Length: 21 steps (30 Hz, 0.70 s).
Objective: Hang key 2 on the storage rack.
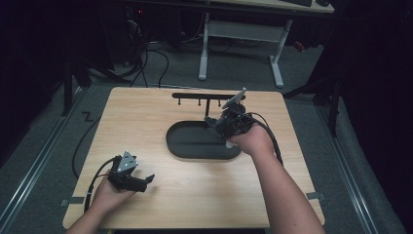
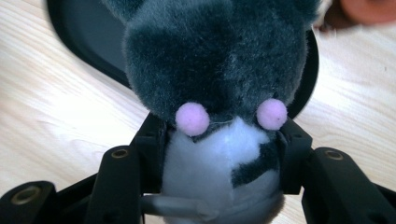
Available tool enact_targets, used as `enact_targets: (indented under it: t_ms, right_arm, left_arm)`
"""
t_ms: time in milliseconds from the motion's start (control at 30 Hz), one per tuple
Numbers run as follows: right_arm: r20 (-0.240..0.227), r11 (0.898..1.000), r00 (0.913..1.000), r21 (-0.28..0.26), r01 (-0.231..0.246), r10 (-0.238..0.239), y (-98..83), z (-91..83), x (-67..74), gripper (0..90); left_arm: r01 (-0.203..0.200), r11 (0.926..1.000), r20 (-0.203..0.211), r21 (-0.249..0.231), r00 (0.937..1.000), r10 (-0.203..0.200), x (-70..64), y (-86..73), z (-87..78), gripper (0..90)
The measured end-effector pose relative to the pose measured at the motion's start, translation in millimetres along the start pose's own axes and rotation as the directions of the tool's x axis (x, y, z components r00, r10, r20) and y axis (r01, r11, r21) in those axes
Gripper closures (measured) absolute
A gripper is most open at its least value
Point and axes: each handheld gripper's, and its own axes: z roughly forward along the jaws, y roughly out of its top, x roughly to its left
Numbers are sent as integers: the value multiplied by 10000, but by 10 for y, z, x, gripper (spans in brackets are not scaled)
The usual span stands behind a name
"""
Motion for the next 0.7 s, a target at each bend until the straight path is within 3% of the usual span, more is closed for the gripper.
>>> enact_targets:
  t_ms: [200,333,400,533,700]
  right_arm:
    - [334,9959,9993,-894,-105,136,13,-396,22,496]
    - [621,9925,9971,-1170,-355,430,44,-506,-29,496]
    - [658,9902,9964,-1327,-444,535,66,-519,-67,496]
    - [1055,9917,9917,-1127,-612,731,95,-435,-110,495]
    - [844,9973,9949,-535,-510,554,63,-229,-117,495]
  left_arm:
    - [-85,9999,44,94,10000,85,-14,3,-2,30]
    - [0,10000,-19,4,10000,0,-1,-11,-21,30]
    - [33,10000,-5,41,10000,-33,13,-15,-30,30]
    - [90,10000,-54,-31,9999,-90,25,-24,-38,31]
    - [85,10000,-47,4,10000,-85,29,-30,-43,32]
